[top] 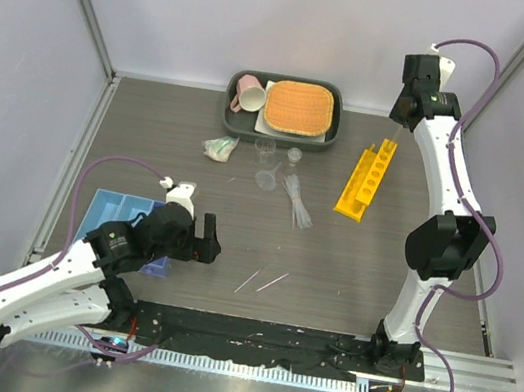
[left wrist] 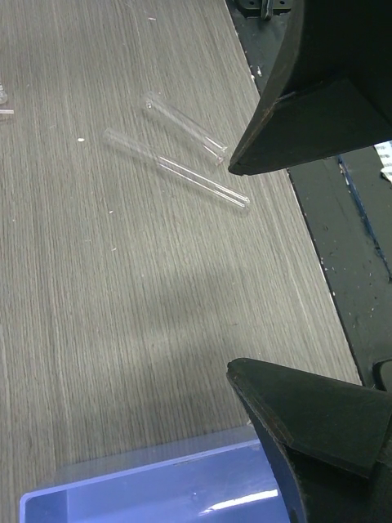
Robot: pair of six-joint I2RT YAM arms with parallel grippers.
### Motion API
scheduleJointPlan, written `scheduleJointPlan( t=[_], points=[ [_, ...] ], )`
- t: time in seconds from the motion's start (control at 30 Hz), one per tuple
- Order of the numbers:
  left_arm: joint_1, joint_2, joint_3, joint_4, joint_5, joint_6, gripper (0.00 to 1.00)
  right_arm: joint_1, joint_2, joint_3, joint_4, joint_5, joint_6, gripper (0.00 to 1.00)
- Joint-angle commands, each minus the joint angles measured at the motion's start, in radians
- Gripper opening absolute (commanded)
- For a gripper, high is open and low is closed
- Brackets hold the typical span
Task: Organize the chemistry lab equipment
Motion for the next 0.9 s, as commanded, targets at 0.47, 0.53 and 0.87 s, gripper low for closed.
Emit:
scheduleJointPlan(
  t=[0.47,0.53,0.87],
  points=[
    [-0.004,-0.010,-0.007,0.017,-0.005,0.004,0.99,-0.003,0.007,-0.038,0.041,0.002,0.020,0.15],
    [-0.004,-0.010,-0.007,0.017,-0.006,0.005,0.99,-0.003,0.012,-0.037,0.043,0.002,0.021,0.15],
    [-0.011,-0.004,-0.006,0.015,-0.009,0.005,0.99,-0.003,0.038,-0.069,0.060,0.000,0.026,0.14]
  ],
)
